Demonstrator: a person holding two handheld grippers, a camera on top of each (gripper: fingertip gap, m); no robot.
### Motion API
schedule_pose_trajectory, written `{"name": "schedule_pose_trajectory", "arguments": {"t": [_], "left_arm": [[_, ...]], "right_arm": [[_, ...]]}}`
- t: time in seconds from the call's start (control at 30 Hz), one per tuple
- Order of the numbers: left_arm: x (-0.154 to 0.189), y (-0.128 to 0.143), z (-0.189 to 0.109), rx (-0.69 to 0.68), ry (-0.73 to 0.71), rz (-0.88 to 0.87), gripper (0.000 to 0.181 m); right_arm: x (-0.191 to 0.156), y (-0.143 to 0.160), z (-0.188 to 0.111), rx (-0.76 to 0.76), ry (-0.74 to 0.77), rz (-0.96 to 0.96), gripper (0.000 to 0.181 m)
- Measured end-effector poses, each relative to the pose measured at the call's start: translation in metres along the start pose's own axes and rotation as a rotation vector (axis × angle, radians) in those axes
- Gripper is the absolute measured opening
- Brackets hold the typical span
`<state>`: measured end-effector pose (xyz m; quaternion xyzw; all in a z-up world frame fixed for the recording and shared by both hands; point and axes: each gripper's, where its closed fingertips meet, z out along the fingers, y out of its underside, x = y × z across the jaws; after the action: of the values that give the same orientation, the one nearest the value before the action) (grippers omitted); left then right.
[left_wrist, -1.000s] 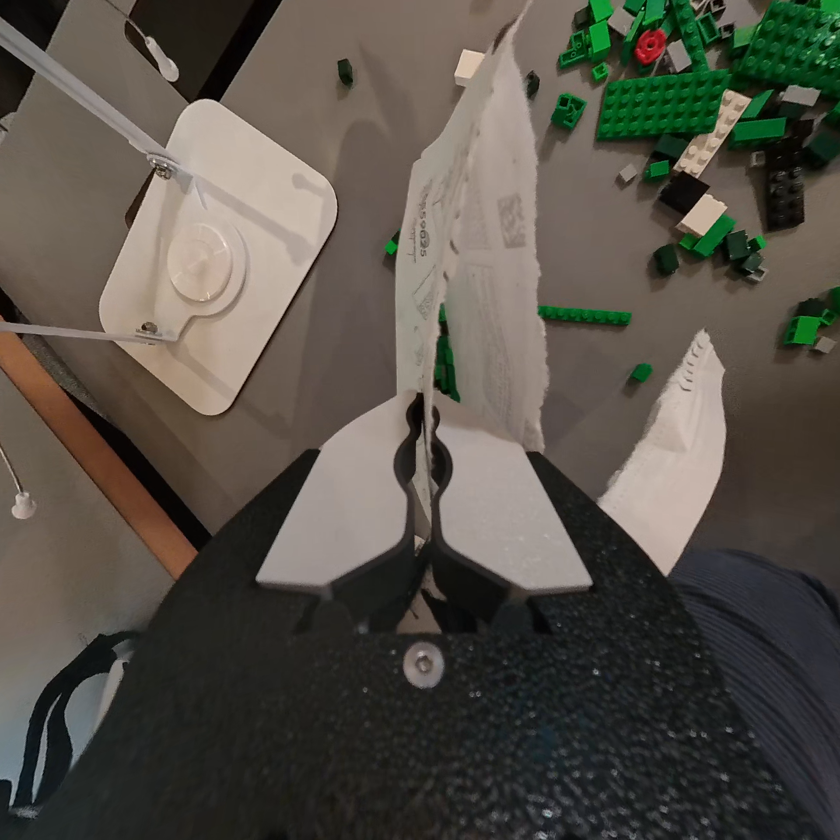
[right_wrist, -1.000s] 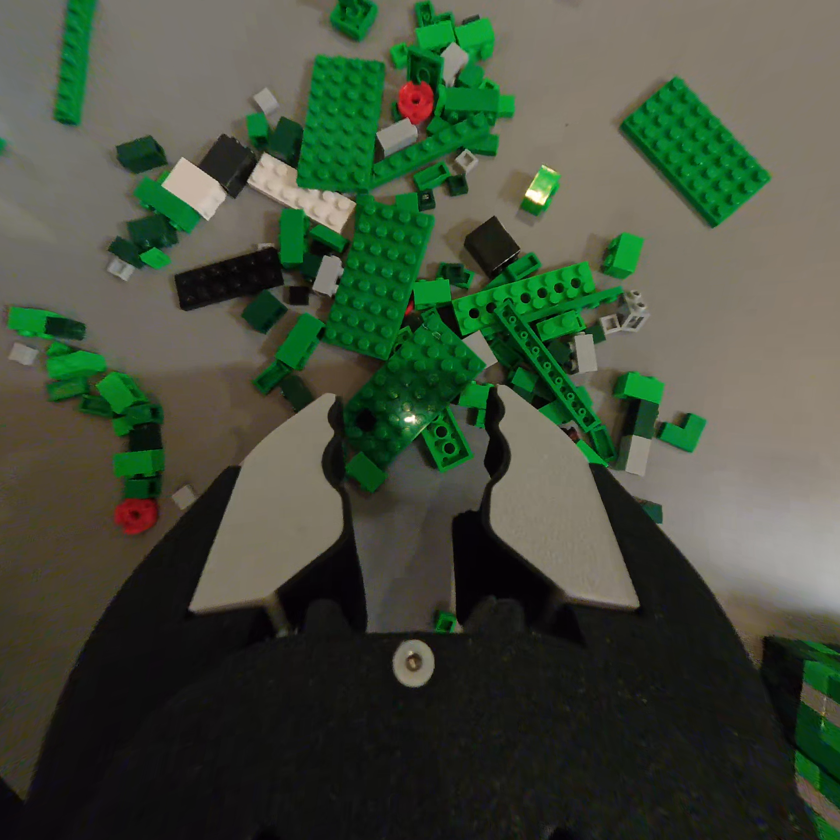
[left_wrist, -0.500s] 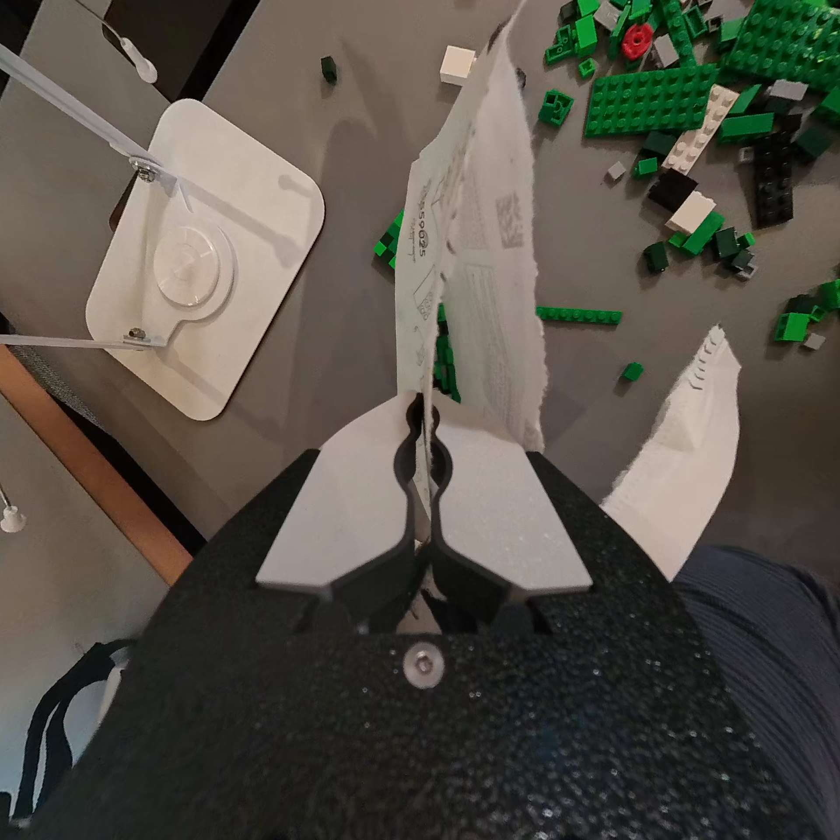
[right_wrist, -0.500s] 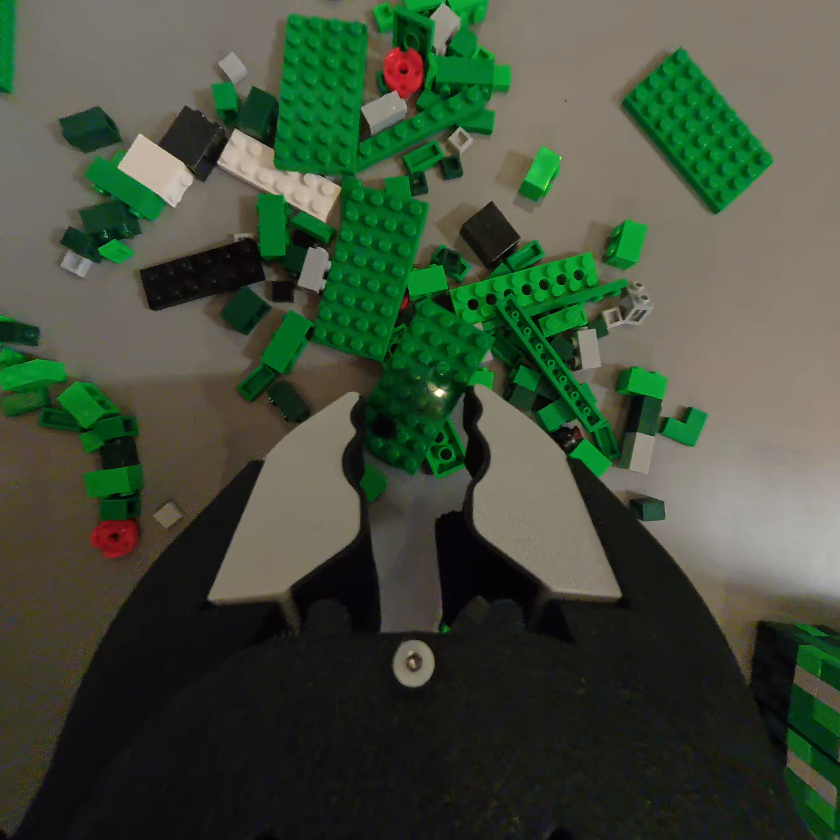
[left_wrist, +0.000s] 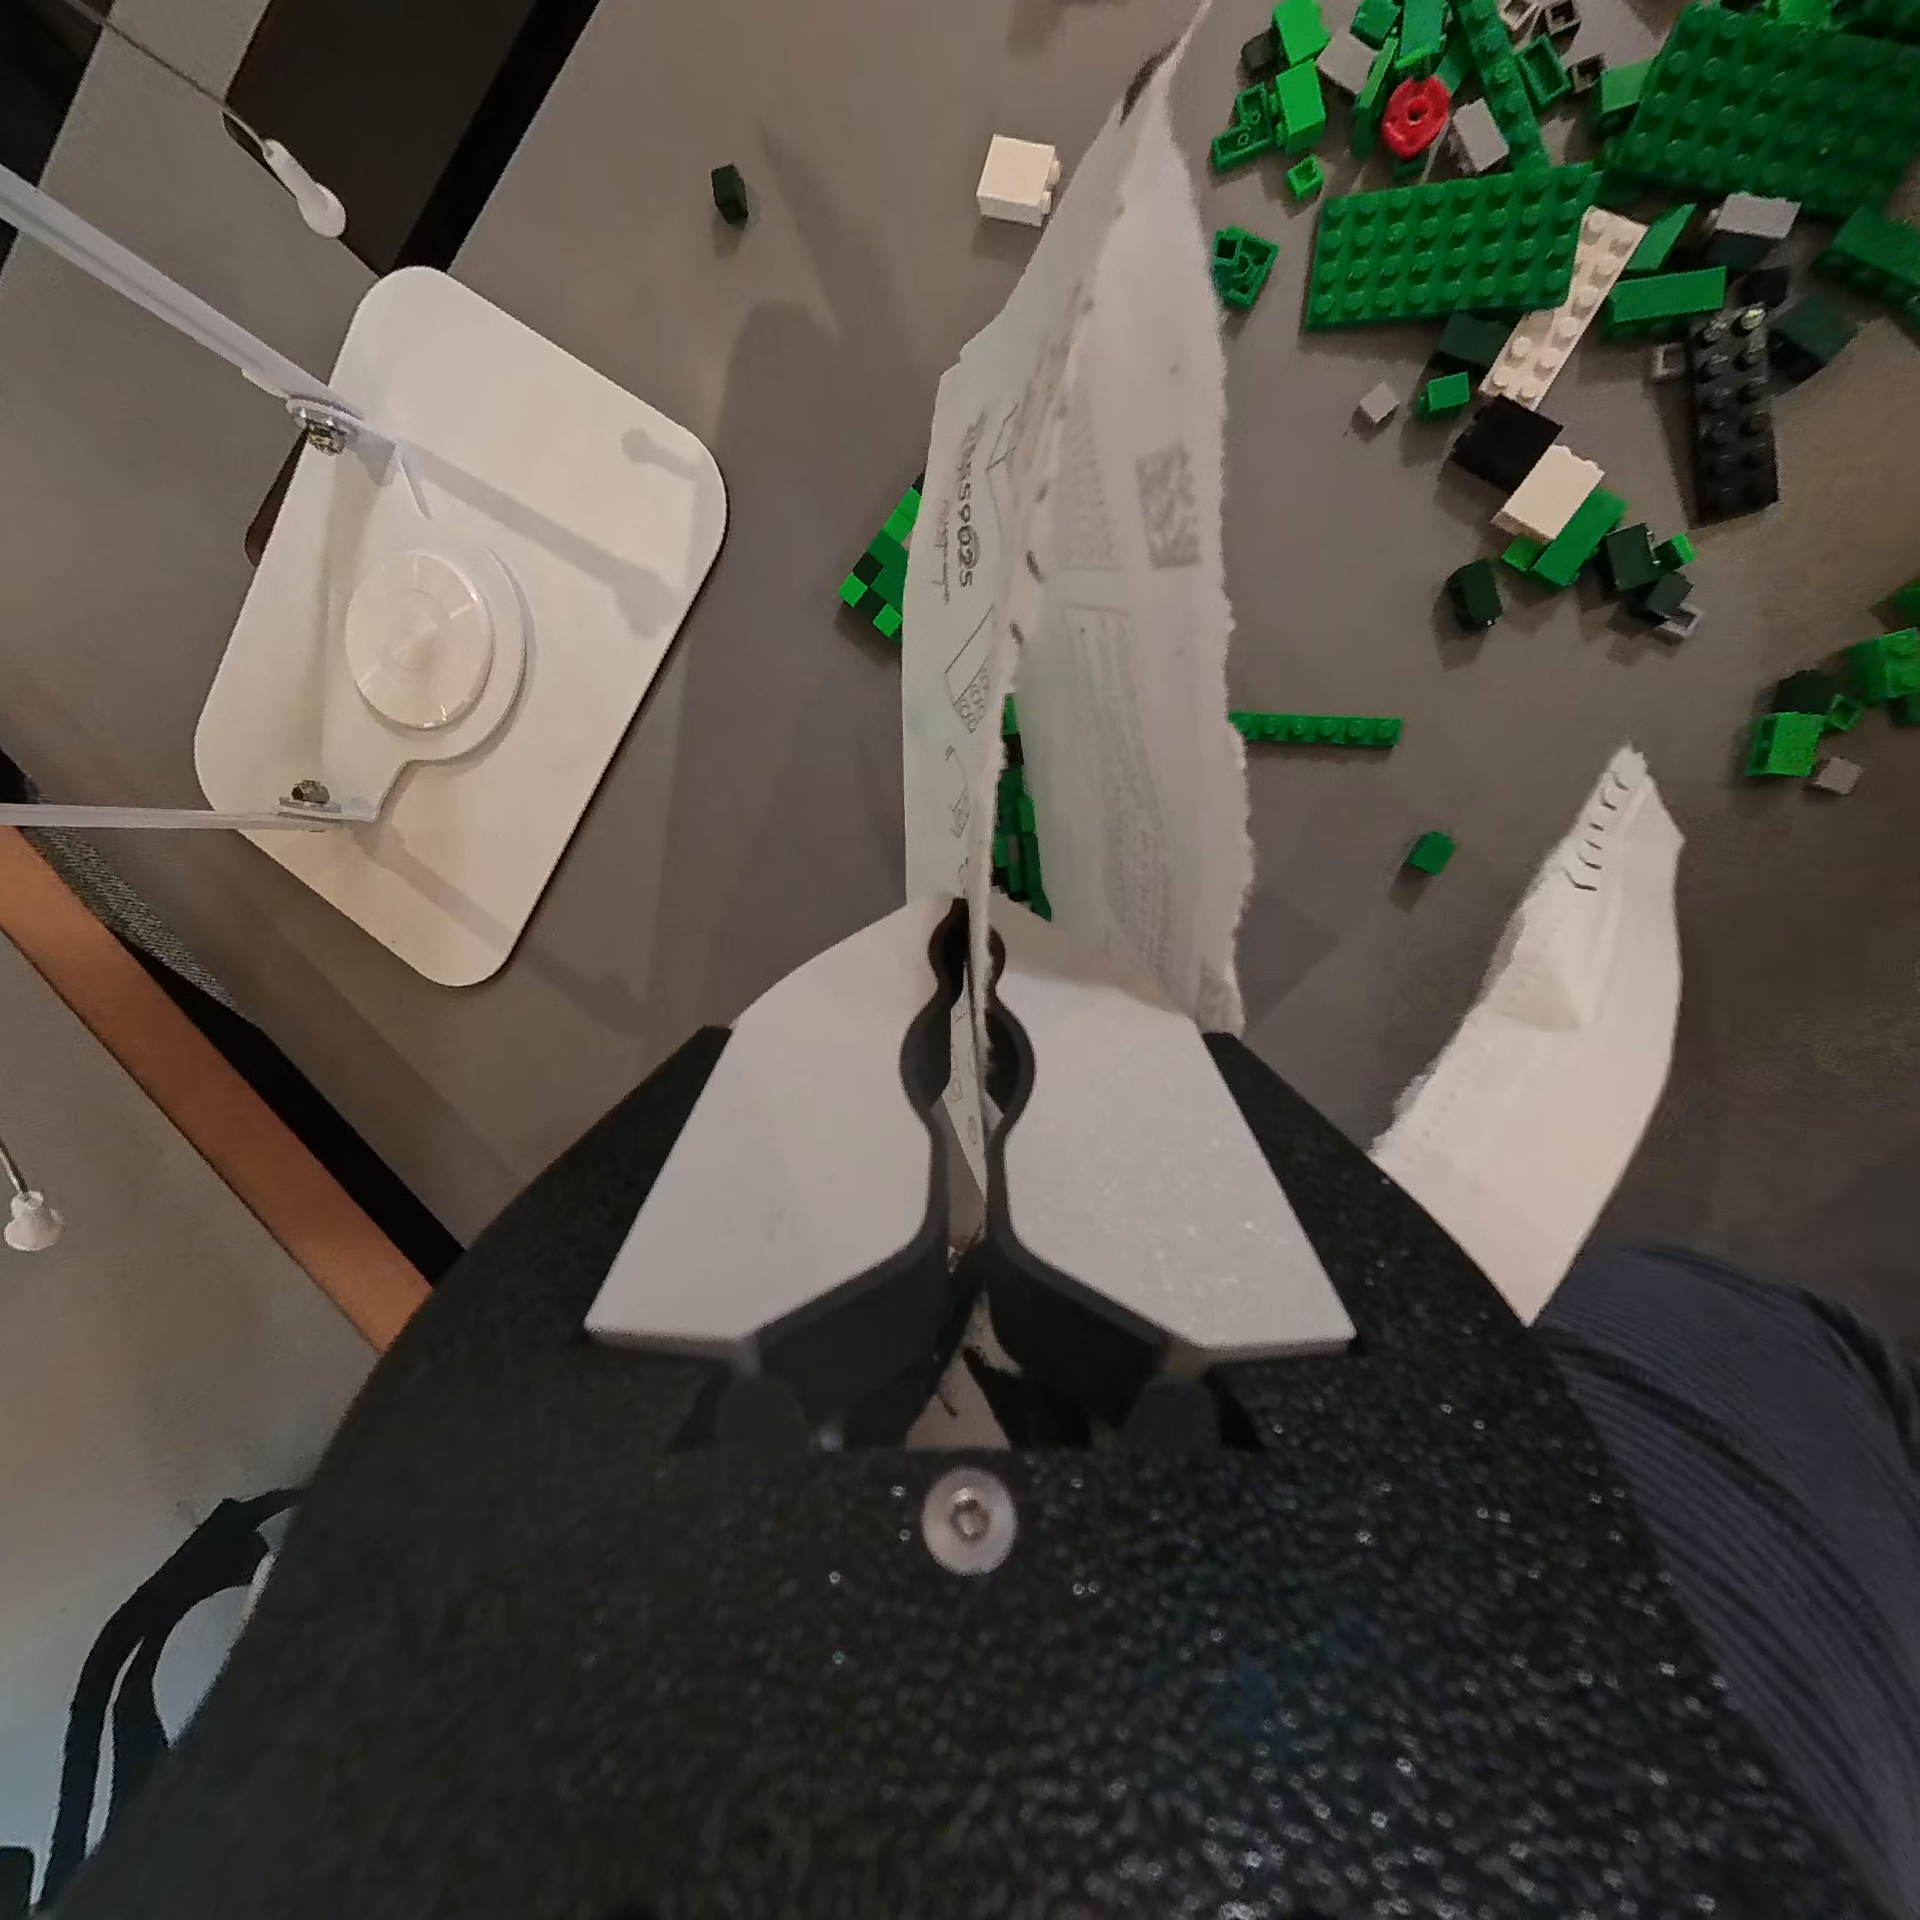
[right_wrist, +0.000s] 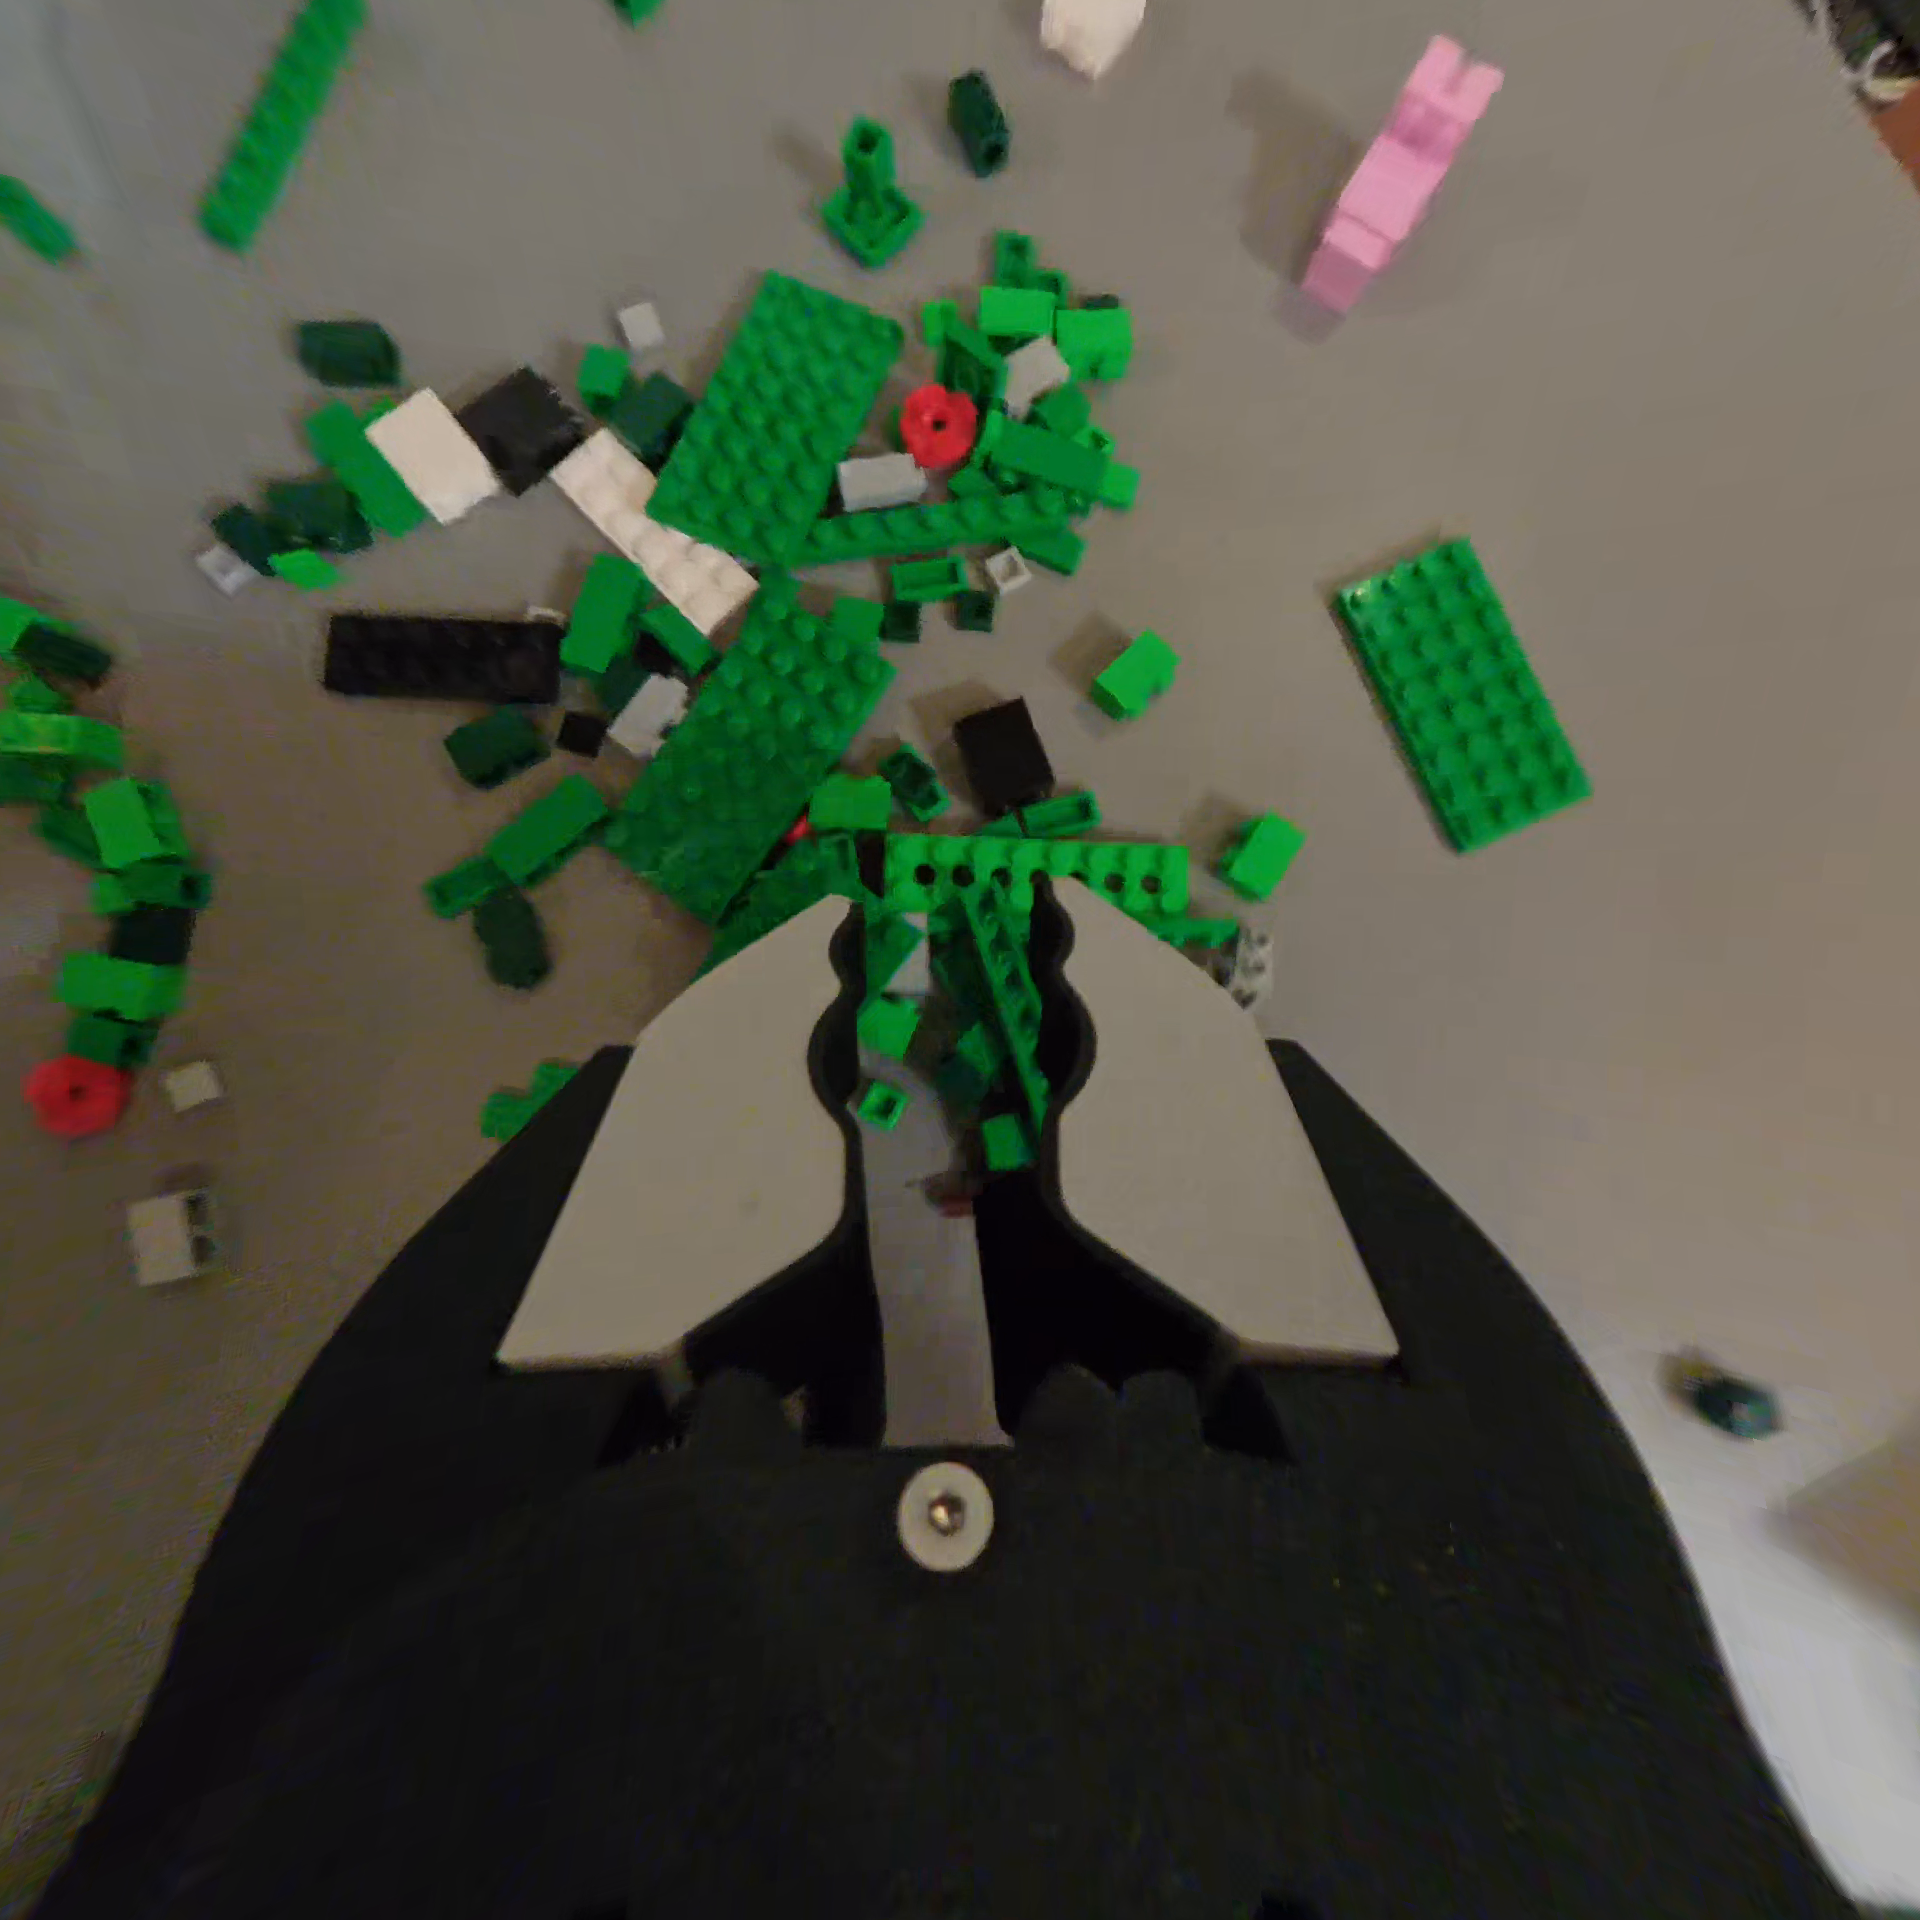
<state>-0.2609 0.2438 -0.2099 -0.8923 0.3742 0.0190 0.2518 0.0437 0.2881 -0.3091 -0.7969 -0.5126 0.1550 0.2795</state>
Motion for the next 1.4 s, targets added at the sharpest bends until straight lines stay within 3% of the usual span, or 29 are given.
{"name": "schedule_pose_trajectory", "arguments": {"t": [0.17,0.3,0.7,0.83,1.0,1.17,1.4], "left_arm": [[0.001,-0.001,0.0,0.004,0.001,0.005,0.0],[0.003,-0.003,-0.001,0.005,0.003,0.017,0.0],[0.005,-0.005,-0.001,0.015,0.013,0.029,0.0],[0.006,-0.006,0.0,0.014,0.015,0.032,0.0],[0.008,-0.008,0.0,0.014,0.017,0.044,0.0],[0.009,-0.008,-0.001,0.022,0.022,0.048,0.0],[0.009,-0.008,-0.001,0.022,0.026,0.044,0.0]], "right_arm": [[0.009,-0.014,0.024,-0.048,-0.138,-0.06,0.034],[0.005,-0.017,0.026,-0.094,-0.237,-0.059,0.028],[-0.015,0.033,-0.001,-0.333,-0.194,-0.176,0.018],[-0.008,0.008,0.005,-0.214,-0.127,-0.227,0.019],[-0.002,0.007,0.022,-0.285,-0.135,-0.254,0.023],[0.03,0.012,0.02,-0.323,0.024,-0.231,0.017],[-0.005,0.01,0.017,-0.248,-0.215,-0.157,0.021]]}}
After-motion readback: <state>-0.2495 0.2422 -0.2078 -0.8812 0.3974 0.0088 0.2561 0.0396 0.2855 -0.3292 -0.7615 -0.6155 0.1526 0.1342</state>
